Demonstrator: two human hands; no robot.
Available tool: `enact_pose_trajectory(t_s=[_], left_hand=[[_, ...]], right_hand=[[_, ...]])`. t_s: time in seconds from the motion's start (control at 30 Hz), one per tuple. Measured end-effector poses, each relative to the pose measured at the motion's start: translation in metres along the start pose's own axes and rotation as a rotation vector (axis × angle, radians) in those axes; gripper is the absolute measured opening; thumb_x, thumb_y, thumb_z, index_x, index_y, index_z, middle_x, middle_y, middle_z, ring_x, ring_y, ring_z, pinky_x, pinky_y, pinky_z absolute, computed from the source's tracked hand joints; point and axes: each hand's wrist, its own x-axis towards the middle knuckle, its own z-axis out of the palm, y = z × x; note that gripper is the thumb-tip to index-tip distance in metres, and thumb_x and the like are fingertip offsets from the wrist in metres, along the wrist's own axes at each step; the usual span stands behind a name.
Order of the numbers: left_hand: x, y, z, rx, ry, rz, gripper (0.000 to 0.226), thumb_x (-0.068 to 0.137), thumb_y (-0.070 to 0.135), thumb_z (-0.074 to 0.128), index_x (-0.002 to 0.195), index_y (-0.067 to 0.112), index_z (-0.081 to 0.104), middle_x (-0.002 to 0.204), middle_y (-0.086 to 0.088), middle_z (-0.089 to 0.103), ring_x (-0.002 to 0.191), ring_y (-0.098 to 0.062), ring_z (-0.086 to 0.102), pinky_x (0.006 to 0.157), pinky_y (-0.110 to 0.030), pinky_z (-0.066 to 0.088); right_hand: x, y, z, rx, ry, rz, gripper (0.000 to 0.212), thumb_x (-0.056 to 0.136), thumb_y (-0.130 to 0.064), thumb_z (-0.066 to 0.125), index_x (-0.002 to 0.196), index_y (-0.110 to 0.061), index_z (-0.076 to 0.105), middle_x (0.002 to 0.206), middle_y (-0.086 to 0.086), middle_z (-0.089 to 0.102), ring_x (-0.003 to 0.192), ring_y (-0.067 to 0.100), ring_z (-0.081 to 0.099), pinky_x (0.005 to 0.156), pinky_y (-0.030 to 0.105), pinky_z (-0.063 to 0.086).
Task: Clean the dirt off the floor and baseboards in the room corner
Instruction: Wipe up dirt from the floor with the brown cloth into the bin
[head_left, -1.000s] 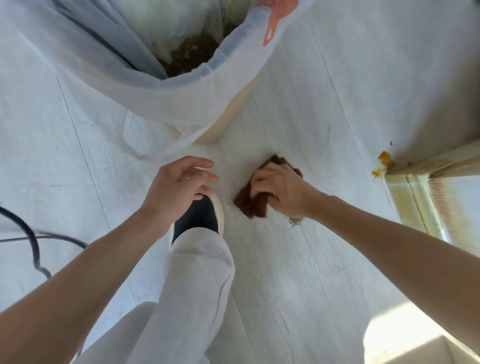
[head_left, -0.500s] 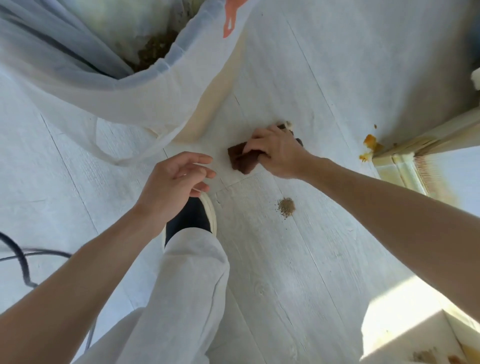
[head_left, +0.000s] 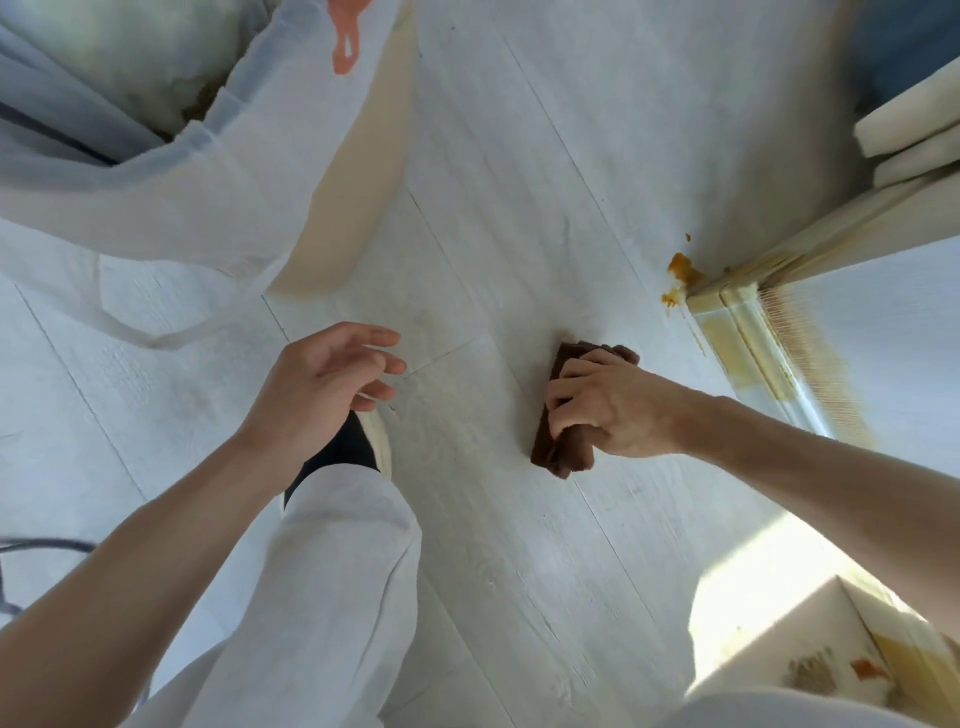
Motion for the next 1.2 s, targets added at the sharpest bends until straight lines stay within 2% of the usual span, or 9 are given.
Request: enact_pose_trajectory(t_s=[0.13, 0.23, 0.37, 0.67, 0.77, 0.93, 1.03, 1.1, 1.2], left_hand=[[0.002, 0.001, 0.0, 0.013, -0.012, 0.008, 0.026, 0.102, 0.007, 0.055, 0.113, 0.022, 0.073, 0.099, 0.0, 0.078, 0.085, -0.02, 0.073, 0.091, -0.046, 0.055], [0.005, 0.002, 0.0, 0.02, -0.015, 0.013, 0.026, 0.101, 0.008, 0.055, 0.113, 0.023, 0.073, 0.099, 0.0, 0.079, 0.085, -0.02, 0.073, 0.091, -0.045, 0.055], [0.004, 0.002, 0.002, 0.037, -0.025, 0.015, 0.026, 0.102, 0.008, 0.055, 0.113, 0.022, 0.073, 0.1, 0.0, 0.079, 0.085, -0.021, 0.073, 0.09, -0.044, 0.056], [0.003, 0.001, 0.002, 0.035, -0.027, 0.015, 0.025, 0.103, 0.007, 0.055, 0.114, 0.021, 0.073, 0.1, -0.001, 0.078, 0.091, -0.027, 0.073, 0.092, -0.047, 0.055], [0.004, 0.002, 0.005, 0.047, -0.049, 0.027, 0.025, 0.103, 0.007, 0.055, 0.115, 0.021, 0.073, 0.101, 0.0, 0.078, 0.089, -0.024, 0.073, 0.09, -0.043, 0.056], [0.007, 0.006, 0.009, 0.058, -0.06, 0.039, 0.026, 0.103, 0.007, 0.054, 0.116, 0.021, 0.072, 0.102, 0.001, 0.078, 0.088, -0.023, 0.073, 0.084, -0.035, 0.056], [0.01, 0.007, 0.011, 0.05, -0.062, 0.031, 0.026, 0.103, 0.006, 0.054, 0.115, 0.02, 0.072, 0.101, 0.001, 0.078, 0.086, -0.02, 0.073, 0.083, -0.034, 0.056], [0.011, 0.008, 0.013, 0.04, -0.068, 0.03, 0.026, 0.102, 0.005, 0.054, 0.115, 0.02, 0.072, 0.1, 0.0, 0.078, 0.084, -0.018, 0.072, 0.084, -0.035, 0.055], [0.011, 0.008, 0.016, 0.04, -0.078, 0.03, 0.026, 0.102, 0.005, 0.054, 0.115, 0.019, 0.072, 0.101, -0.001, 0.078, 0.084, -0.019, 0.072, 0.085, -0.037, 0.055]], right_hand=[[-0.017, 0.017, -0.029, 0.338, 0.337, 0.231, 0.044, 0.081, 0.009, 0.053, 0.107, -0.02, 0.072, 0.105, -0.008, 0.065, 0.1, 0.021, 0.059, 0.092, 0.046, 0.049], [-0.009, 0.034, -0.066, 0.546, 0.496, 0.394, 0.043, 0.079, -0.001, 0.045, 0.112, -0.014, 0.07, 0.109, 0.005, 0.067, 0.104, 0.025, 0.067, 0.094, 0.047, 0.055], [0.034, 0.064, -0.08, 0.355, 0.438, 0.612, 0.043, 0.092, -0.004, 0.045, 0.13, -0.015, 0.063, 0.117, 0.008, 0.06, 0.11, 0.025, 0.056, 0.087, 0.028, 0.039], [-0.009, -0.012, 0.032, 0.363, 0.356, 0.492, 0.044, 0.091, -0.023, 0.037, 0.121, -0.017, 0.068, 0.1, 0.0, 0.059, 0.086, 0.025, 0.059, 0.074, 0.046, 0.055], [-0.03, -0.021, 0.043, 0.521, 0.483, 0.542, 0.039, 0.092, -0.012, 0.042, 0.119, -0.019, 0.07, 0.104, -0.005, 0.063, 0.092, 0.02, 0.064, 0.08, 0.045, 0.057], [-0.093, -0.038, 0.05, 0.949, 0.874, 0.95, 0.042, 0.091, 0.0, 0.045, 0.102, -0.031, 0.072, 0.112, -0.004, 0.072, 0.111, 0.021, 0.067, 0.095, 0.043, 0.053], [-0.132, -0.048, 0.083, 1.111, 0.996, 1.296, 0.03, 0.085, -0.019, 0.05, 0.1, -0.033, 0.072, 0.105, 0.006, 0.072, 0.106, 0.037, 0.067, 0.085, 0.052, 0.057], [-0.142, -0.061, 0.105, 1.205, 1.059, 1.432, 0.026, 0.09, -0.013, 0.052, 0.098, -0.03, 0.071, 0.104, 0.02, 0.069, 0.093, 0.043, 0.066, 0.067, 0.043, 0.056], [-0.119, -0.074, 0.114, 1.24, 1.063, 1.467, 0.031, 0.098, -0.007, 0.053, 0.121, -0.022, 0.067, 0.112, 0.022, 0.067, 0.08, 0.024, 0.064, 0.057, 0.03, 0.051]])
